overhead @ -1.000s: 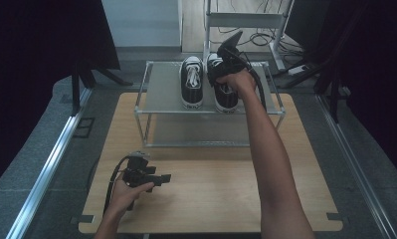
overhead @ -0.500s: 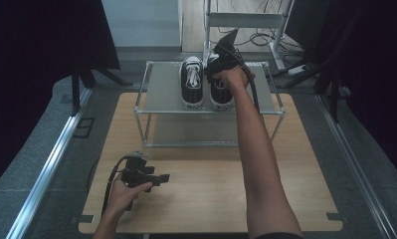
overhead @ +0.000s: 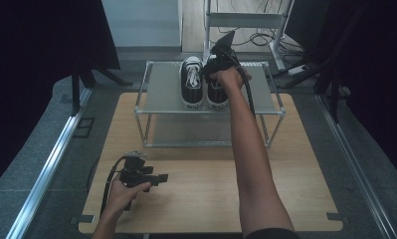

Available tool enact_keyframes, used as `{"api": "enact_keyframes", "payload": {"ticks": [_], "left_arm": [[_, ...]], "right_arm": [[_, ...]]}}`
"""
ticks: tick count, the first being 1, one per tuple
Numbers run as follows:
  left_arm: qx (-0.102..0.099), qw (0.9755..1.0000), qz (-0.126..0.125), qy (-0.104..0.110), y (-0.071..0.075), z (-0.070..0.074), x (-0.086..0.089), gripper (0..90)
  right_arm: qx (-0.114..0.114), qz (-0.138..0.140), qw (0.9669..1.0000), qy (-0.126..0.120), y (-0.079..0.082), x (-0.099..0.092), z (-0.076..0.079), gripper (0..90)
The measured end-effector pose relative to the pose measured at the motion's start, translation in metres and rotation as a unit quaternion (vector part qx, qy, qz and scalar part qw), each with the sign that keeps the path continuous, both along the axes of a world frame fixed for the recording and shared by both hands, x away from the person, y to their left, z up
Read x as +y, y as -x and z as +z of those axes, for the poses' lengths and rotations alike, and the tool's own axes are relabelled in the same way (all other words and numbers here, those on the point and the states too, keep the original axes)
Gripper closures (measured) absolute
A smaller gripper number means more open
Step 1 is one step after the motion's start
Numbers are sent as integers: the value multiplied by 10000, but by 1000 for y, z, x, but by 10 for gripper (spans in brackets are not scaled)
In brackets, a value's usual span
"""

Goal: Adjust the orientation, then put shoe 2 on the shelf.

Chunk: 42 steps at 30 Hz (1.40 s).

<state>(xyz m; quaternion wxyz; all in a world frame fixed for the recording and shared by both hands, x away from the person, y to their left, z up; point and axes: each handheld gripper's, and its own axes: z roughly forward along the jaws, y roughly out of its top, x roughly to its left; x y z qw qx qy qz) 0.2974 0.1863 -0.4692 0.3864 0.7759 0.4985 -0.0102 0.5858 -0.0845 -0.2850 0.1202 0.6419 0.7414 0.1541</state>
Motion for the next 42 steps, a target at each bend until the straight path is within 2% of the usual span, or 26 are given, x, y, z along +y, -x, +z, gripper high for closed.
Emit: {"api": "enact_keyframes", "payload": {"ticks": [7,14,19,21,23,25,30,33,38,42], "left_arm": [[-2,10000,1,1,0,0,0,217],[12,10000,7,-14,0,-1,0,217],[20,10000,-11,-30,1,-2,-1,217],[27,10000,-1,-35,1,-2,-2,217],[34,10000,-7,-38,1,-2,-2,217],[16,10000,-16,-47,1,-2,-3,217],[11,10000,-8,-67,3,-1,-3,216],[6,10000,-2,-70,3,-1,-3,216],[3,10000,14,-88,3,-1,-3,216],[15,9999,28,-129,3,-2,-4,216]], "right_arm": [[88,-97,9999,28,-5,-1,-6,112],[143,13,9999,12,-6,0,-10,90],[38,117,9998,-156,-3,-5,-12,72],[-155,201,9995,-172,-1,-6,-9,87],[-411,225,9984,-321,4,-7,-1,102],[-573,277,9972,-400,8,-9,8,113],[-818,511,9941,-493,23,-13,23,132],[-945,786,9907,-585,33,-16,27,145],[-1055,1015,9866,-716,49,-23,30,192],[-1226,1269,9805,-866,64,-31,32,277]]}}
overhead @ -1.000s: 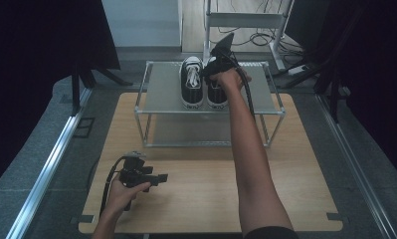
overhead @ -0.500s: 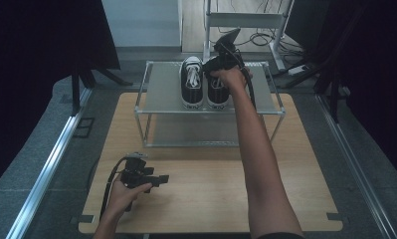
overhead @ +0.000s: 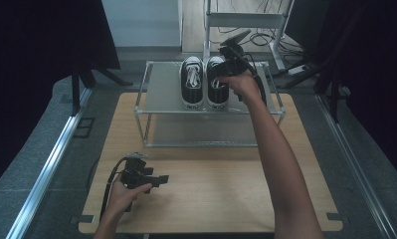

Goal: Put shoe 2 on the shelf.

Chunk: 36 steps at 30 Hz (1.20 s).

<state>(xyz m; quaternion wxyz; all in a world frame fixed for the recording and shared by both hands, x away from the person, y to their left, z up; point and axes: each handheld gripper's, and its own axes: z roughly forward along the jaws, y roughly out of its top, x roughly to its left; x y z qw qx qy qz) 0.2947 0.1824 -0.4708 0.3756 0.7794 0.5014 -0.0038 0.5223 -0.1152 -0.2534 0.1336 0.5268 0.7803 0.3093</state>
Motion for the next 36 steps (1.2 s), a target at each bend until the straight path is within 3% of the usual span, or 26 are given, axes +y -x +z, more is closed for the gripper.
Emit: {"api": "enact_keyframes", "payload": {"ticks": [6,10,15,23,36], "left_arm": [[-4,10000,-20,-31,1,0,-2,216],[3,10000,-11,-53,1,0,-4,216],[7,10000,-23,-87,1,-2,-8,216],[53,9998,-100,-158,0,-5,-13,216],[61,9997,-114,-186,0,-5,-14,217]], "right_arm": [[-209,490,9984,-189,26,-14,1,348],[-367,663,9960,-478,43,-26,3,383],[-454,921,9930,-584,58,-40,2,396],[-540,1115,9898,-704,82,-63,-4,404],[-657,1428,9830,-949,114,-91,-28,413]]}}
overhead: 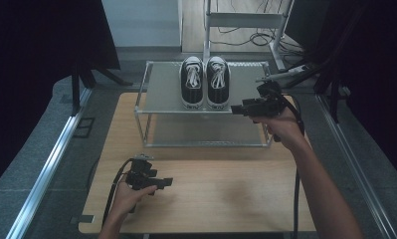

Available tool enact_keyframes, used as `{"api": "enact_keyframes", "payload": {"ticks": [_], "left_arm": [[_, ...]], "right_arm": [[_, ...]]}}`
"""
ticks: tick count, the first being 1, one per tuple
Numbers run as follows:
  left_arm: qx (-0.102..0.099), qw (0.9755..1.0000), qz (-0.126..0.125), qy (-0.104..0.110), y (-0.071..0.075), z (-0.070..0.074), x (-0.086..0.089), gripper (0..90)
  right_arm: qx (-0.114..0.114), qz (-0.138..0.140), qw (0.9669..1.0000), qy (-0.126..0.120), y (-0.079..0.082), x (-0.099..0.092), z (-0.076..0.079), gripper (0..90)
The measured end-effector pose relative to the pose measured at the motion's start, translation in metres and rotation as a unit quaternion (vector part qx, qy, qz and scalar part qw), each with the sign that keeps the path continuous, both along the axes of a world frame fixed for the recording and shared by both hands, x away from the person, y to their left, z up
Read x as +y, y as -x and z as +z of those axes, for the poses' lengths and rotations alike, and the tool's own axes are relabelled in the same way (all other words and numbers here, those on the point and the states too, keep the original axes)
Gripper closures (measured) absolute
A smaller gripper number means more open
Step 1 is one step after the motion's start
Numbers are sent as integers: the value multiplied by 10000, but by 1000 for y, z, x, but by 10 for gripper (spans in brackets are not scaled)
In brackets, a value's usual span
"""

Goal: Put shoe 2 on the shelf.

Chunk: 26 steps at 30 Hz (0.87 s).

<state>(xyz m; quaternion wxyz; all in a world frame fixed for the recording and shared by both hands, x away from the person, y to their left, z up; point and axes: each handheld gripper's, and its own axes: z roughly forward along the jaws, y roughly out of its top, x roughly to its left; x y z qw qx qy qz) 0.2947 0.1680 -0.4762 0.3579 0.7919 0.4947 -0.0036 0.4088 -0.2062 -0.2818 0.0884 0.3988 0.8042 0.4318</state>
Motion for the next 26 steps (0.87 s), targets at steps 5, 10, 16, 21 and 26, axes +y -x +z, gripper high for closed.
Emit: {"api": "enact_keyframes", "payload": {"ticks": [5,10,16,21,26], "left_arm": [[2,10000,-5,-4,0,0,-1,217],[15,10000,-6,-5,0,0,-2,217],[-4,10000,7,10,0,0,-2,217],[-19,10000,-2,19,0,1,-2,217],[-23,10000,-6,27,0,1,-3,217]], "right_arm": [[1,103,9999,-15,7,-5,-11,413],[69,183,9998,-18,12,-9,-24,414],[165,214,9996,14,17,-12,-43,414],[249,206,9995,45,18,-14,-55,414],[226,208,9995,13,19,-15,-55,413]]}}
